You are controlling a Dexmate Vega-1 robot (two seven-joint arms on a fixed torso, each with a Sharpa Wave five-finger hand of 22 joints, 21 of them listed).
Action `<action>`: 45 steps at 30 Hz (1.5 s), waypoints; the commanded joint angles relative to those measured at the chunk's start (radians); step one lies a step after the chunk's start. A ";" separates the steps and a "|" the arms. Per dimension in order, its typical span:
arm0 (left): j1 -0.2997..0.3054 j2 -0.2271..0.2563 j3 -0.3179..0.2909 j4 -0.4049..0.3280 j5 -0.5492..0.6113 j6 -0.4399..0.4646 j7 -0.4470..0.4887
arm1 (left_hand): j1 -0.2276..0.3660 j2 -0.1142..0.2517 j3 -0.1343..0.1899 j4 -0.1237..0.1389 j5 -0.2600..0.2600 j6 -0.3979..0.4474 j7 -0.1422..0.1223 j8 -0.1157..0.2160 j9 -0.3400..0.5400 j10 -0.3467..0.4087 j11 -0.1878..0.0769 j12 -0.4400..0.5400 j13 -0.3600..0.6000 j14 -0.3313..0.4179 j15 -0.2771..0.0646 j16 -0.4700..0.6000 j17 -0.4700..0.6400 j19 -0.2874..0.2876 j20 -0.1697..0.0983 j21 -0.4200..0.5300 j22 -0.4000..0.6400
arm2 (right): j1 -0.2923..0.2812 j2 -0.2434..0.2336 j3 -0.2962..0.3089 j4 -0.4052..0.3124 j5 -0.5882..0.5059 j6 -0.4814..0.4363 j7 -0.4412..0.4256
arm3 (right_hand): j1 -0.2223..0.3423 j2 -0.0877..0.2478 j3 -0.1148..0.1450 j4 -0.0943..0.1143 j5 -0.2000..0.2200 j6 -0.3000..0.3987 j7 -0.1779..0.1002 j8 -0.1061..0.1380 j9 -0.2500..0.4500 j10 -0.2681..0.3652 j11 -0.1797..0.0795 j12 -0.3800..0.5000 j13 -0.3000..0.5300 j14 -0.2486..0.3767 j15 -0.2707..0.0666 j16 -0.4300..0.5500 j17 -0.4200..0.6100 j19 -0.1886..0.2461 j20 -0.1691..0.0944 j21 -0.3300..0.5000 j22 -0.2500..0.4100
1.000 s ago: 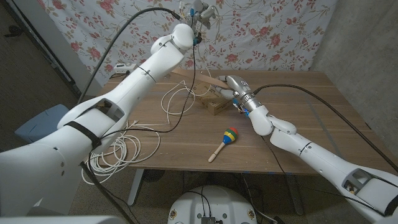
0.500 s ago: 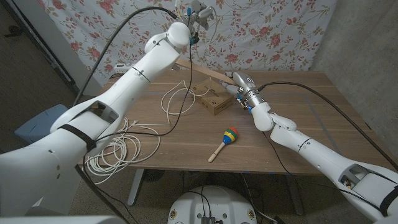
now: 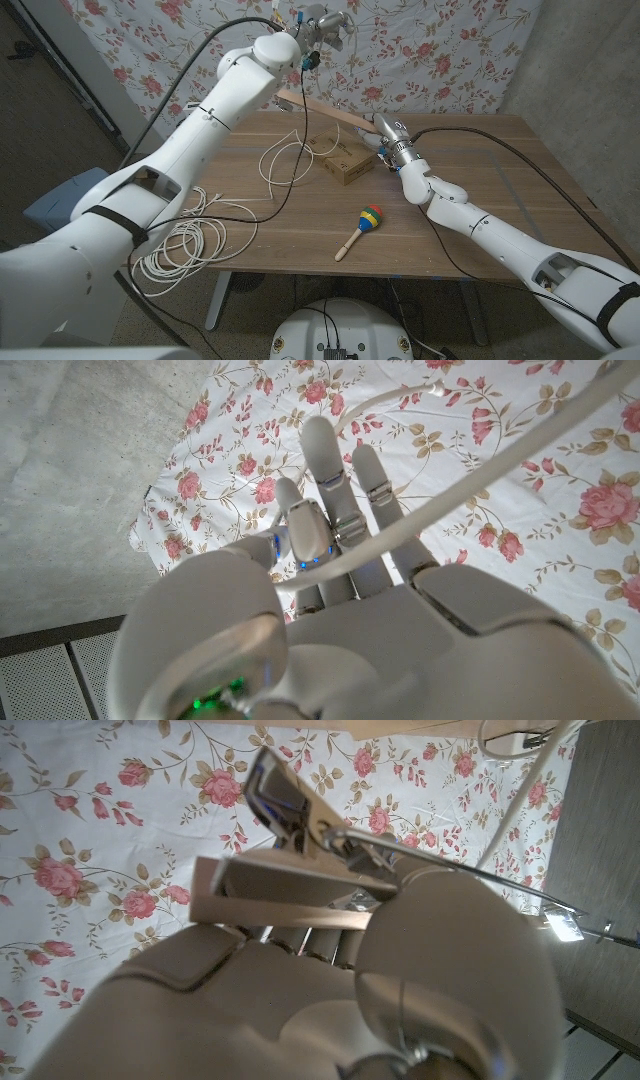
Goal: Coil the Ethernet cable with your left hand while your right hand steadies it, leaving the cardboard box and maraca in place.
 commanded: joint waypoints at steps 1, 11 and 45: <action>0.089 0.060 -0.070 -0.114 -0.177 -0.033 -0.034 | -0.008 -0.003 0.010 0.001 -0.001 0.027 0.027 0.008 0.000 -0.027 -0.021 0.008 0.007 0.004 -0.001 -0.004 0.002 -0.006 0.002 0.005 0.002 | 0.057 0.077 -0.031 0.081 -0.001 -0.159 -0.072 | -0.083 0.100 0.047 0.043 0.006 0.011 0.011 0.011 0.003 0.012 0.003 -0.008 -0.008 -0.003 -0.097 0.010 0.004 0.001 -0.081 0.012 0.003; 0.239 0.146 -0.091 -0.226 -0.092 -0.213 0.080 | -0.013 -0.003 0.014 0.000 -0.003 0.023 0.029 0.009 -0.003 -0.030 -0.021 0.008 0.008 -0.001 -0.001 -0.006 0.006 -0.009 0.002 0.007 0.002 | 0.050 0.141 0.005 0.095 0.057 -0.301 -0.222 | -0.080 0.103 0.047 0.043 0.006 0.014 0.010 0.015 0.001 0.018 -0.006 0.003 0.009 0.005 -0.098 0.014 0.005 0.010 -0.081 0.025 0.003; 0.540 0.062 -0.096 -0.332 0.531 -0.194 0.459 | -0.034 -0.004 0.026 0.001 -0.006 0.021 0.020 0.014 -0.026 -0.030 -0.029 -0.002 -0.002 0.004 -0.006 -0.014 0.006 -0.010 -0.003 0.011 0.000 | 0.016 0.180 0.119 0.082 0.300 -0.256 -0.461 | -0.075 0.106 0.056 0.043 -0.005 0.024 0.015 0.027 -0.006 0.022 -0.018 0.021 0.007 0.033 -0.097 0.021 0.005 0.021 -0.081 0.056 0.001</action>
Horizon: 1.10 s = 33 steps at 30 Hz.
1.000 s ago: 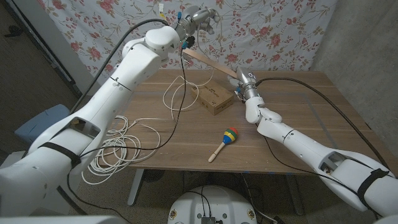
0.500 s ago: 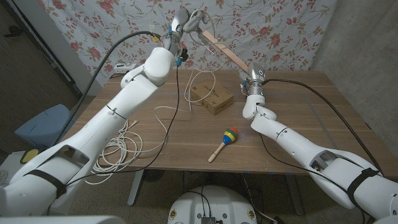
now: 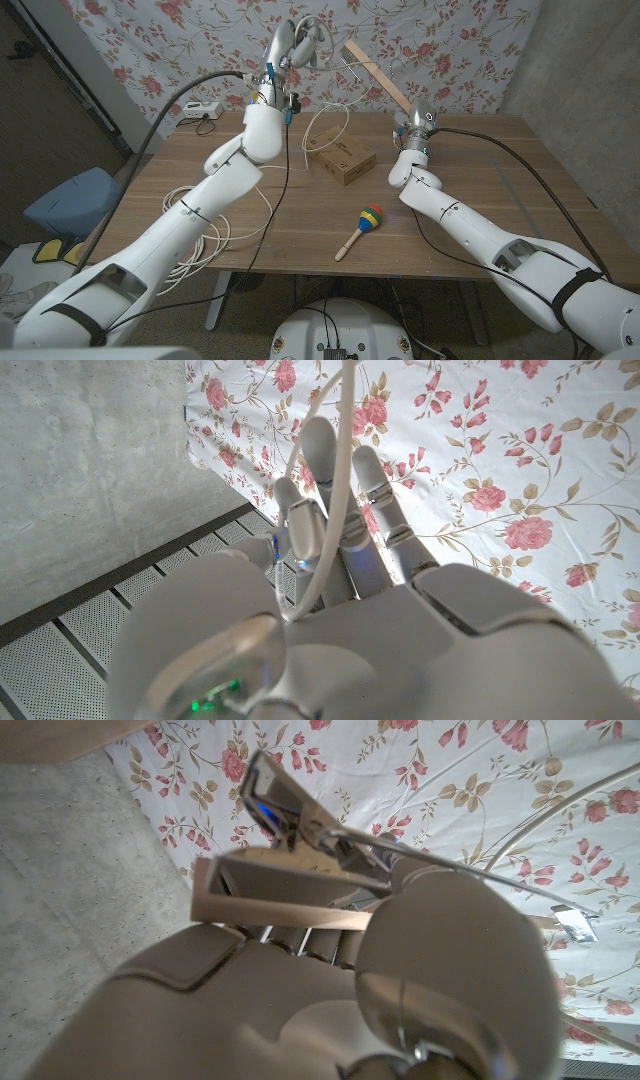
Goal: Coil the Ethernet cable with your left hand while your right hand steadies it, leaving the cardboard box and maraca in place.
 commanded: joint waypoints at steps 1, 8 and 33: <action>0.071 -0.059 -0.028 -0.036 0.060 0.189 0.008 | -0.007 0.002 0.007 -0.002 -0.006 0.020 0.021 0.006 0.001 -0.020 -0.031 0.000 0.002 0.006 -0.001 -0.003 0.004 0.006 0.001 0.008 0.001 | -0.048 -0.006 0.073 -0.017 0.125 0.201 -0.083 | -0.075 0.106 0.051 0.042 -0.003 0.025 0.014 0.006 0.003 0.006 -0.009 0.003 -0.003 0.011 -0.086 0.005 0.005 0.010 -0.085 0.010 0.001; 0.064 -0.096 -0.064 0.043 -0.043 0.197 0.015 | -0.008 0.004 0.010 -0.004 -0.007 0.019 0.022 0.007 -0.002 -0.024 -0.033 0.004 0.008 0.009 0.000 -0.005 0.002 0.008 0.003 0.011 0.002 | -0.096 -0.019 0.126 -0.045 0.211 0.408 -0.063 | -0.074 0.105 0.054 0.042 -0.005 0.025 0.017 0.007 0.000 0.006 -0.009 -0.004 -0.012 0.013 -0.086 0.005 0.005 0.008 -0.087 0.014 0.000; -0.172 -0.090 -0.031 0.325 -0.227 0.157 -0.076 | -0.022 -0.002 0.017 -0.001 -0.003 0.015 0.021 -0.001 -0.040 -0.038 -0.042 -0.027 -0.020 -0.012 -0.006 -0.022 0.004 -0.015 0.003 0.005 0.001 | -0.181 -0.152 0.081 -0.137 -0.111 0.737 0.037 | -0.080 0.098 0.056 0.047 -0.009 0.013 0.006 0.010 -0.003 -0.004 -0.001 0.002 0.000 -0.003 -0.086 0.001 0.005 -0.020 -0.097 0.012 -0.004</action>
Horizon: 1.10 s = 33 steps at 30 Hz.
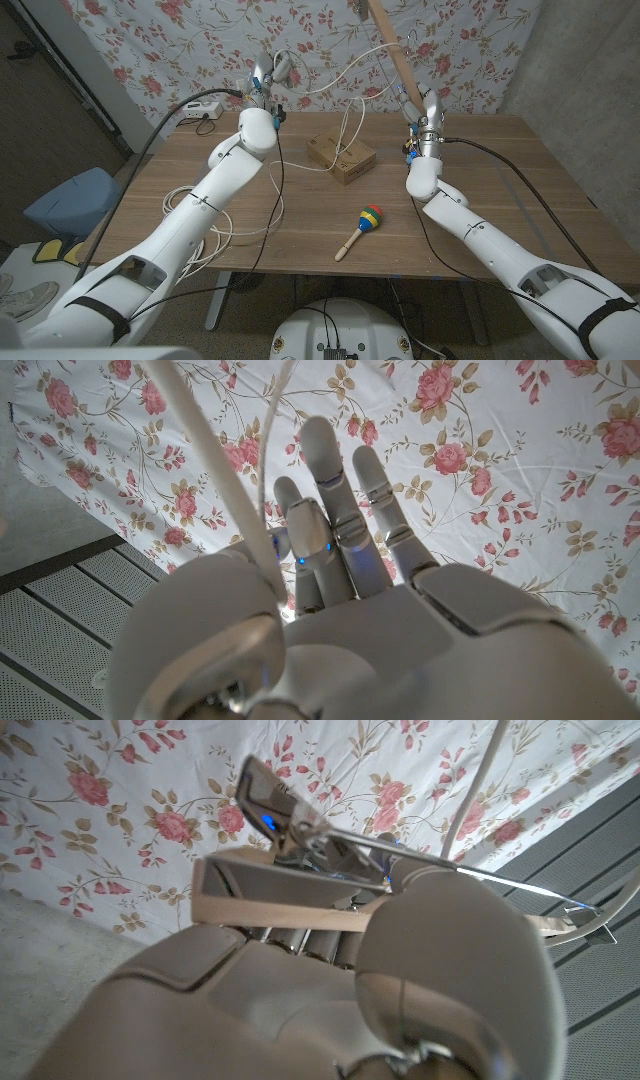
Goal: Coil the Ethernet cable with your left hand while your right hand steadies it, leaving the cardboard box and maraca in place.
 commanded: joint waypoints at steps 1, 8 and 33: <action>-0.168 0.000 0.037 0.180 -0.058 0.000 -0.036 | -0.010 0.001 0.004 0.003 0.005 0.019 0.015 -0.002 0.001 -0.036 -0.043 -0.008 -0.004 -0.007 -0.001 -0.003 0.000 -0.003 0.000 -0.003 0.000 | -0.034 -0.059 -0.046 -0.057 -0.304 0.138 0.042 | -0.080 0.098 0.049 0.046 0.000 0.013 0.005 0.010 0.002 -0.005 -0.001 0.006 0.000 -0.006 -0.088 0.002 0.004 -0.002 -0.098 0.005 0.000; -0.215 -0.005 0.049 0.221 -0.088 -0.007 -0.057 | -0.013 0.001 0.005 0.004 0.008 0.012 0.014 0.000 0.000 -0.035 -0.042 -0.012 0.002 -0.007 -0.007 -0.007 -0.001 -0.007 -0.001 -0.005 0.000 | -0.026 -0.076 -0.086 -0.048 -0.395 0.117 0.029 | -0.082 0.097 0.050 0.047 0.001 0.012 0.005 0.012 0.001 -0.006 -0.001 0.002 -0.006 -0.011 -0.088 0.001 0.004 -0.004 -0.098 0.003 -0.001; -0.359 0.003 0.055 0.256 -0.207 0.074 -0.134 | -0.019 -0.004 0.005 0.003 0.028 0.016 0.004 0.010 -0.024 -0.024 -0.062 -0.099 -0.042 -0.010 -0.013 -0.022 -0.004 -0.010 -0.002 -0.011 0.000 | 0.107 -0.029 -0.242 0.192 -0.514 -0.001 -0.018 | -0.088 0.096 0.051 0.049 0.004 0.010 0.000 0.019 -0.004 -0.004 -0.004 -0.004 -0.004 -0.017 -0.089 0.002 0.003 -0.004 -0.100 -0.003 -0.002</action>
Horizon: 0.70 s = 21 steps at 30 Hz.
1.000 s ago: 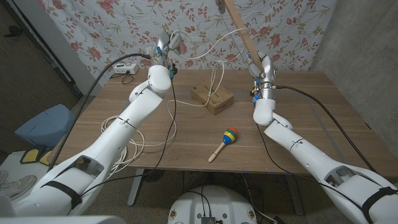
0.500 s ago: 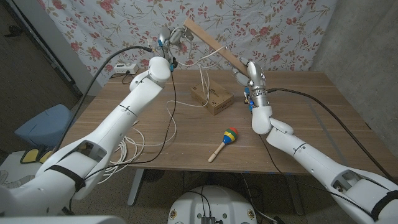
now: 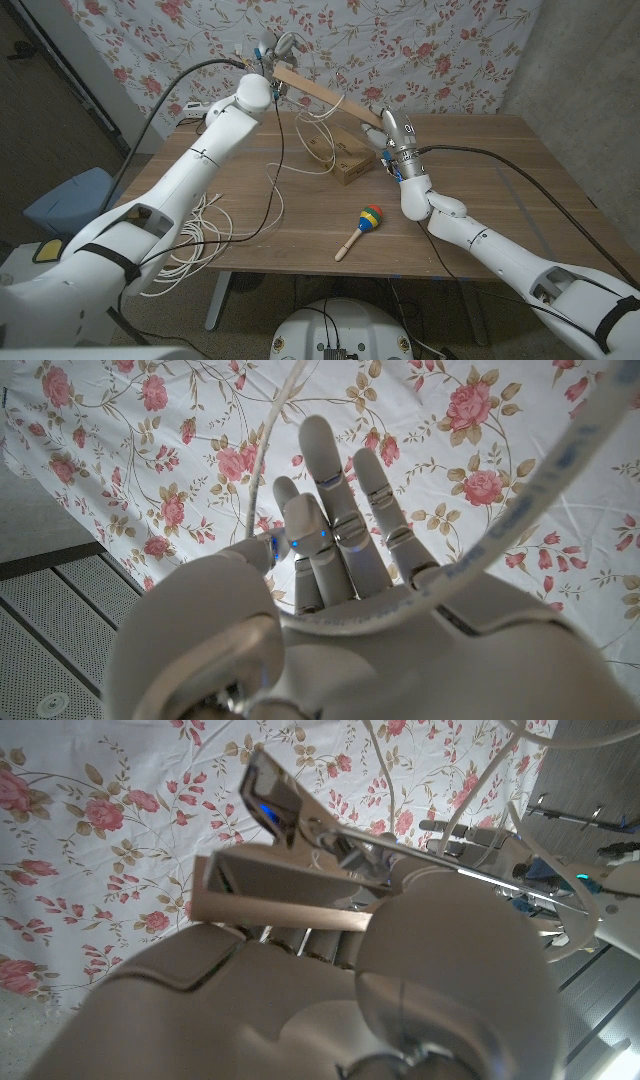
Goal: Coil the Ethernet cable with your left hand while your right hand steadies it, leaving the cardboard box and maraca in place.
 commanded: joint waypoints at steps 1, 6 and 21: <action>-0.073 0.012 0.008 -0.019 -0.025 0.093 -0.003 | -0.006 0.002 0.002 0.000 0.009 0.014 0.004 0.011 0.003 -0.025 -0.039 -0.012 -0.003 0.005 -0.013 0.001 0.005 0.001 -0.001 0.001 0.001 | 0.081 0.039 -0.093 0.170 -0.050 -0.055 -0.056 | -0.088 0.096 0.050 0.049 0.006 0.010 0.001 0.009 0.002 -0.004 -0.005 0.003 0.013 -0.006 -0.096 0.010 0.008 -0.004 -0.100 -0.003 0.002; -0.110 0.010 0.031 0.008 -0.021 0.113 -0.019 | -0.007 0.002 0.000 0.000 0.010 0.016 0.005 0.013 -0.001 -0.025 -0.038 -0.011 0.014 0.005 -0.003 0.000 0.006 0.003 -0.002 0.002 0.001 | 0.103 0.039 -0.140 0.203 -0.082 0.005 -0.155 | -0.089 0.096 0.051 0.048 0.007 0.011 0.001 0.010 0.000 -0.001 -0.005 -0.004 0.004 -0.008 -0.096 0.010 0.008 -0.005 -0.100 -0.004 0.002; -0.234 -0.041 0.093 0.138 -0.048 0.106 -0.122 | -0.008 0.003 -0.001 -0.001 0.013 0.014 0.006 0.018 -0.006 -0.020 -0.036 -0.019 0.029 0.011 -0.005 -0.004 0.005 0.006 -0.001 0.004 0.001 | 0.074 0.140 0.004 0.288 -0.397 0.169 -0.232 | -0.093 0.094 0.050 0.048 0.009 0.010 -0.004 0.014 -0.007 -0.001 -0.010 -0.005 0.009 -0.008 -0.096 0.011 0.008 -0.006 -0.103 -0.007 0.003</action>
